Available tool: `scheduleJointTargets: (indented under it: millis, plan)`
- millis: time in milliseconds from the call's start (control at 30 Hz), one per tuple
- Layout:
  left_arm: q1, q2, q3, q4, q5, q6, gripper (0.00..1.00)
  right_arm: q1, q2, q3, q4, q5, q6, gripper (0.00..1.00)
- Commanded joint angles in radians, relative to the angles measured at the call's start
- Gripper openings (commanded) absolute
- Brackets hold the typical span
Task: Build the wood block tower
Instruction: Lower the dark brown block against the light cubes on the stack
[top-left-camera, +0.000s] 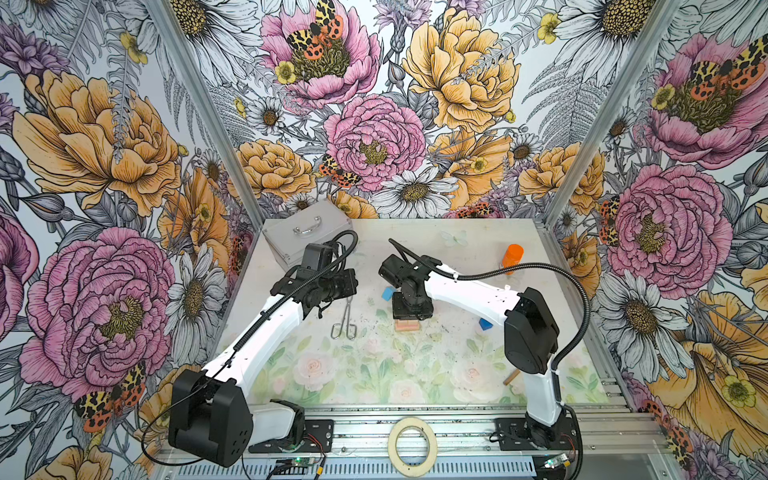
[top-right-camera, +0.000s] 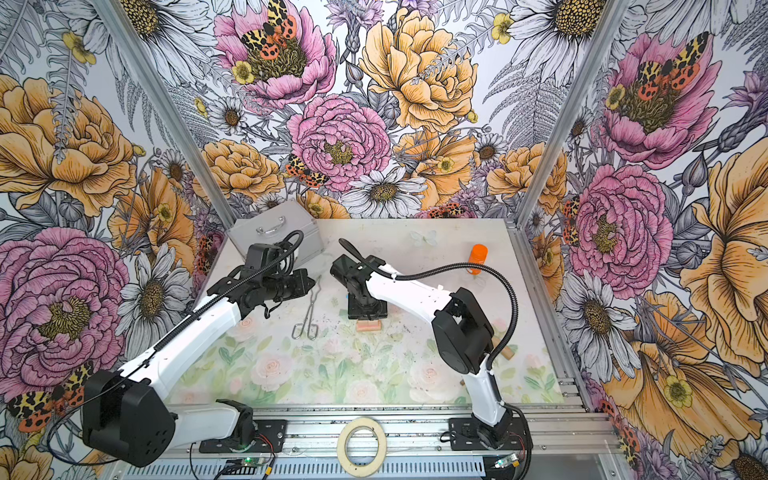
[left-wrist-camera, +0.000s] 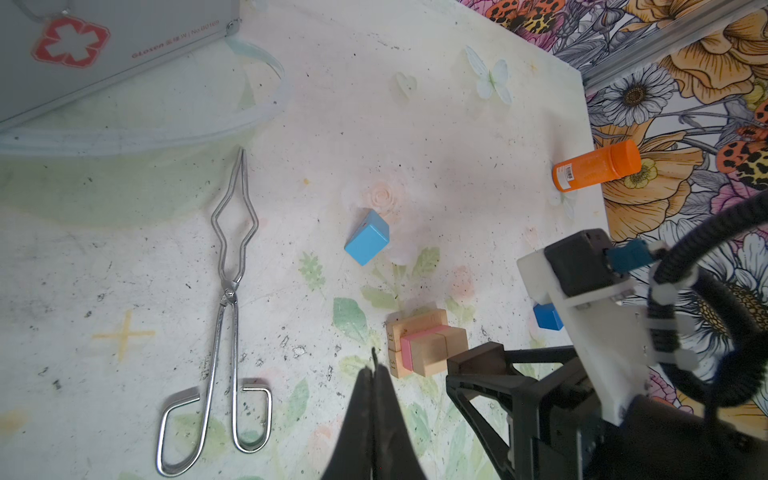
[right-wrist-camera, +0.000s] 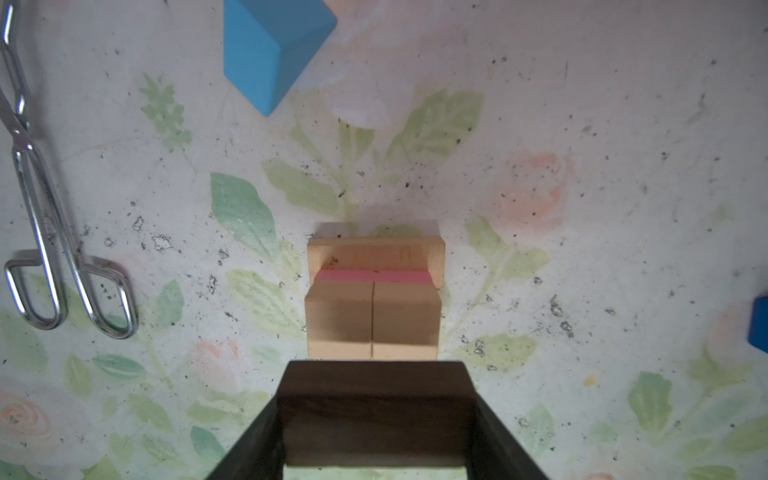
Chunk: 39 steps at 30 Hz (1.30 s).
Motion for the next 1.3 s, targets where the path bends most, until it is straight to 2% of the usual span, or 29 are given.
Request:
scheduleJointTargets:
  millis: [0,1267]
  plan:
    - [-0.007,-0.014,-0.011,0.018,-0.028,0.007,0.01,0.006,0.013,0.011,0.027,0.027,0.019,0.3]
    - [-0.006,-0.01,-0.014,0.02,-0.025,0.009,0.01,-0.014,0.052,-0.006,0.042,0.036,0.008,0.32]
